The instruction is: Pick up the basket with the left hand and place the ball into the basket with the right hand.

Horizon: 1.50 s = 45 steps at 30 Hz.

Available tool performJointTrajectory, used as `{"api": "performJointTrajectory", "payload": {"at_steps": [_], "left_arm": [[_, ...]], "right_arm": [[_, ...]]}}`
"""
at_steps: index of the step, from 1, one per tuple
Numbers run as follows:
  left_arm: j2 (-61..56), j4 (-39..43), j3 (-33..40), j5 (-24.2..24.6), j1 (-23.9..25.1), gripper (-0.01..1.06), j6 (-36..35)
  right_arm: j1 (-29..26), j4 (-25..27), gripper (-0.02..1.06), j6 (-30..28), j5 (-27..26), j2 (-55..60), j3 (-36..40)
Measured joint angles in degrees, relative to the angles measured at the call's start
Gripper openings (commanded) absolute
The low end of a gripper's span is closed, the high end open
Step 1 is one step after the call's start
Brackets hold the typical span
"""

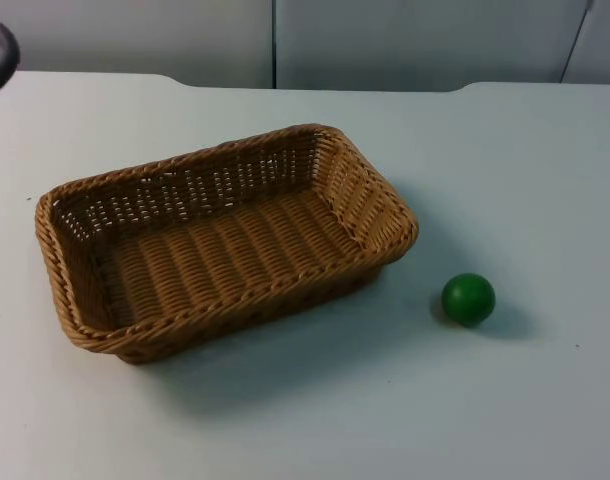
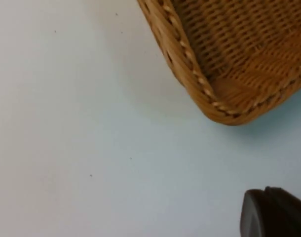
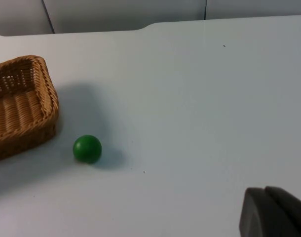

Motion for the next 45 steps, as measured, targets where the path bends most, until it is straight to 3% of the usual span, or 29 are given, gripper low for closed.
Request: {"api": "performJointTrajectory", "payload": {"at_steps": [5, 9, 14, 19, 22, 31, 44, 45], "left_arm": [[2.8, -0.2, -0.6, -2.9, 0.0, 0.00, 0.2], [5.5, -4.5, -2.3, -8.3, 0.0, 0.00, 0.2], [8.7, -8.6, -4.0, -9.5, 0.0, 0.00, 0.9], [15.3, -17.9, -5.9, -6.4, -0.1, 0.00, 7.1], [20.0, -21.0, -6.4, -8.3, -2.5, 0.00, 10.0], [25.5, -21.9, -7.3, -17.8, -6.6, 0.00, 10.7], [25.7, -21.2, -13.7, -18.2, -6.6, 0.01, 10.8], [25.7, -21.0, -13.9, -18.2, -6.6, 0.05, 10.9]], "right_arm": [[0.0, 0.0, 0.00, 0.0, 0.0, 0.0, 0.0], [0.0, 0.0, 0.00, 0.0, 0.0, 0.0, 0.0], [0.0, 0.0, 0.00, 0.0, 0.0, 0.0, 0.0], [0.0, 0.0, 0.00, 0.0, 0.0, 0.0, 0.0], [0.0, 0.0, 0.00, 0.0, 0.0, 0.0, 0.0], [0.0, 0.0, 0.00, 0.0, 0.0, 0.0, 0.0], [0.0, 0.0, 0.00, 0.0, 0.0, 0.0, 0.0], [0.0, 0.0, 0.00, 0.0, 0.0, 0.0, 0.0]]}}
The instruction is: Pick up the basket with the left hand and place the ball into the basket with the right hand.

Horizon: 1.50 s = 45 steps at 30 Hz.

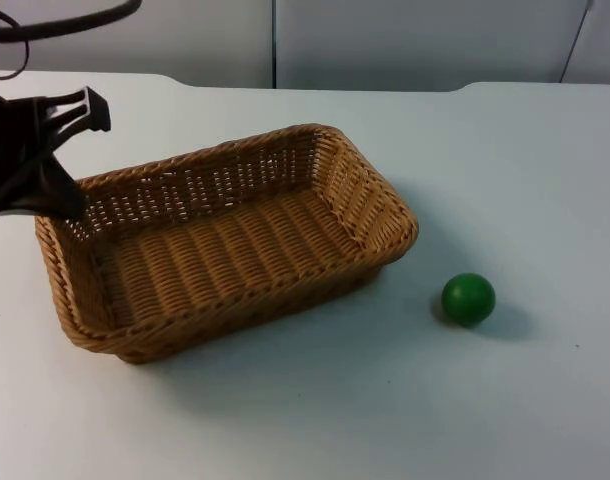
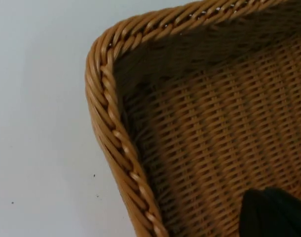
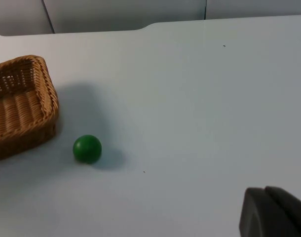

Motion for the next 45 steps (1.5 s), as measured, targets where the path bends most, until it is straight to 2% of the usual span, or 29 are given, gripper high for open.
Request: {"api": "performJointTrajectory", "payload": {"at_steps": [2, 3, 5, 7, 16, 42, 45], "left_arm": [[0.0, 0.1, -0.1, 0.0, 0.0, 0.26, 0.0], [0.0, 0.3, -0.2, 0.0, 0.0, 0.26, 0.0], [0.0, 0.6, -0.2, 0.0, 0.0, 0.55, 0.1], [0.0, 0.6, -0.2, 0.0, 0.0, 0.75, 0.1], [1.0, 0.8, -0.2, -4.0, 0.0, 0.71, -1.4], [13.5, 2.7, -0.3, -8.8, 0.0, 0.71, -1.5], [15.1, 2.7, -0.3, -9.4, 0.0, 0.67, -1.5]], "right_arm": [[0.0, 0.0, 0.00, 0.0, 0.0, 0.0, 0.0], [0.0, 0.0, 0.00, 0.0, 0.0, 0.0, 0.0], [0.0, 0.0, 0.00, 0.0, 0.0, 0.0, 0.0], [0.0, 0.0, 0.00, 0.0, 0.0, 0.0, 0.0], [0.0, 0.0, 0.00, 0.0, 0.0, 0.0, 0.0], [0.0, 0.0, 0.00, 0.0, 0.0, 0.0, 0.0], [0.0, 0.0, 0.00, 0.0, 0.0, 0.0, 0.0]]}}
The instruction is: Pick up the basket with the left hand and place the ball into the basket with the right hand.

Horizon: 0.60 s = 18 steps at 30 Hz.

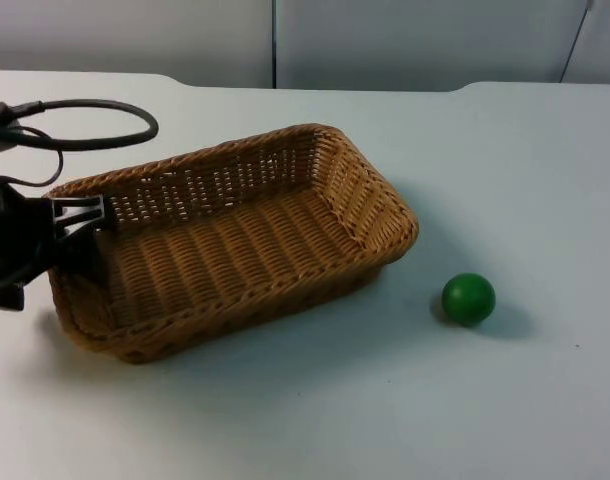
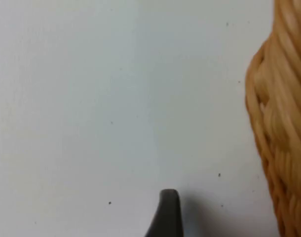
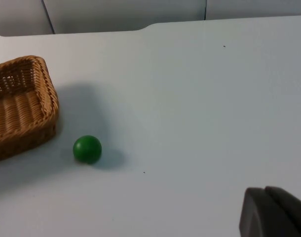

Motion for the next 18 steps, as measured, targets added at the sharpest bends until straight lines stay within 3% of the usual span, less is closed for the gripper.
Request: {"api": "performJointTrajectory", "payload": {"at_steps": [2, 5, 18], "left_arm": [[0.8, -1.1, -0.1, -0.6, 0.0, 0.48, 0.0], [0.9, -4.3, -0.5, -0.6, -0.1, 0.01, -0.1], [-1.6, -14.1, -1.3, 0.5, -0.1, 0.00, 0.0]], "right_arm": [[0.0, 0.0, 0.00, 0.0, 0.0, 0.0, 0.0], [0.0, 0.0, 0.00, 0.0, 0.0, 0.0, 0.0], [0.0, 0.0, 0.00, 0.0, 0.0, 0.0, 0.0]]}}
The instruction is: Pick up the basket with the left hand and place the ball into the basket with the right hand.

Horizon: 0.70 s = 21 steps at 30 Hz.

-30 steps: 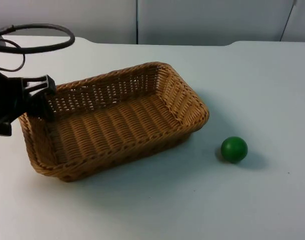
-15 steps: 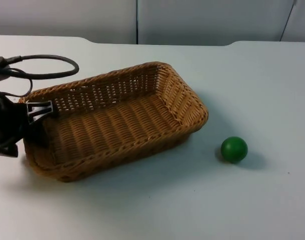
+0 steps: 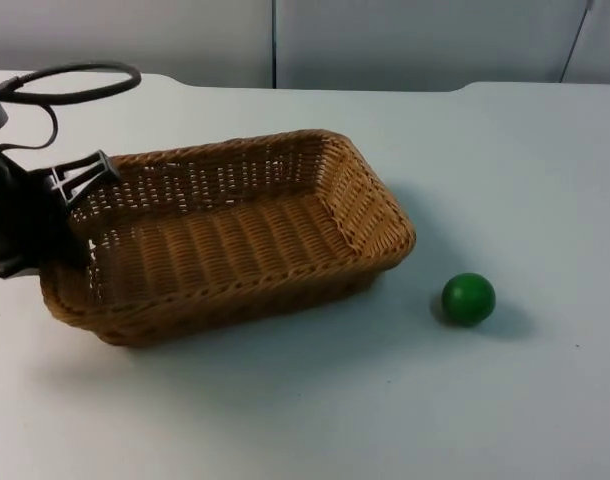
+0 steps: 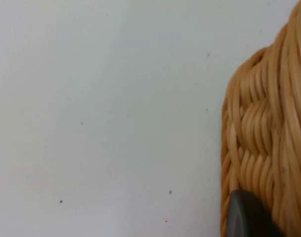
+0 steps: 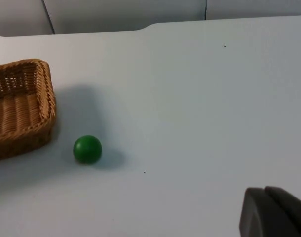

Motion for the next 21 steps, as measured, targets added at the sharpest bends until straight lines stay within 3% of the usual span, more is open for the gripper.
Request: {"api": "performJointTrajectory", "payload": {"at_steps": [21], "left_arm": [[-5.9, -2.2, 0.0, 7.3, 0.0, 0.00, 0.0]], "right_arm": [[0.0, 0.0, 0.00, 0.0, 0.0, 0.0, 0.0]]}}
